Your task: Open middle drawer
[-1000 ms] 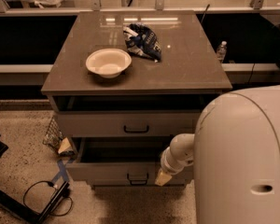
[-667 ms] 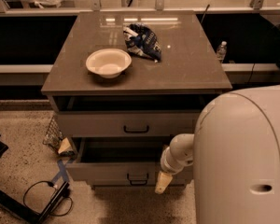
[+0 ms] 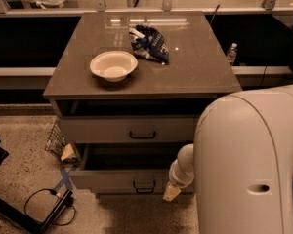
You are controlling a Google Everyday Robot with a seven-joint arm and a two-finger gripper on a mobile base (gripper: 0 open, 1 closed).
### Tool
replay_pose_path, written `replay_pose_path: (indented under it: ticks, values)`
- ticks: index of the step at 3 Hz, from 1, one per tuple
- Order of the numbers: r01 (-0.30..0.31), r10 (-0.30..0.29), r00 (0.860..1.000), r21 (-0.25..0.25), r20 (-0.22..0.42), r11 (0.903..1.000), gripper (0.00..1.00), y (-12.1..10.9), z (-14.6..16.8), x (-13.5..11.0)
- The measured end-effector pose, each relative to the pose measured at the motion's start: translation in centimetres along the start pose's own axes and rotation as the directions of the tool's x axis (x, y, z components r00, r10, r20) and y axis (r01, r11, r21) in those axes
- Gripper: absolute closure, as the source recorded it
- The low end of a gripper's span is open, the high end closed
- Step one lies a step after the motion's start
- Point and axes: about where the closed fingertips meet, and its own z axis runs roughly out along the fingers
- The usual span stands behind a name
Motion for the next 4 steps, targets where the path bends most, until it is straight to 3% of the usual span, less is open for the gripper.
replay_pose_path:
  ticks: [1,3,4]
  values:
    - [-0.091,0.091,0.996,-0.018,-0.024,0.9957,0.49,2.78,-0.19,1.58]
    - [-0.094,0.093,0.995,-0.019,-0.025,0.9954,0.95,2.9,-0.19,1.63]
    - [-0.094,0.093,0.995,-0.019,-0.025,0.9954,1.0,2.9,-0.19,1.63]
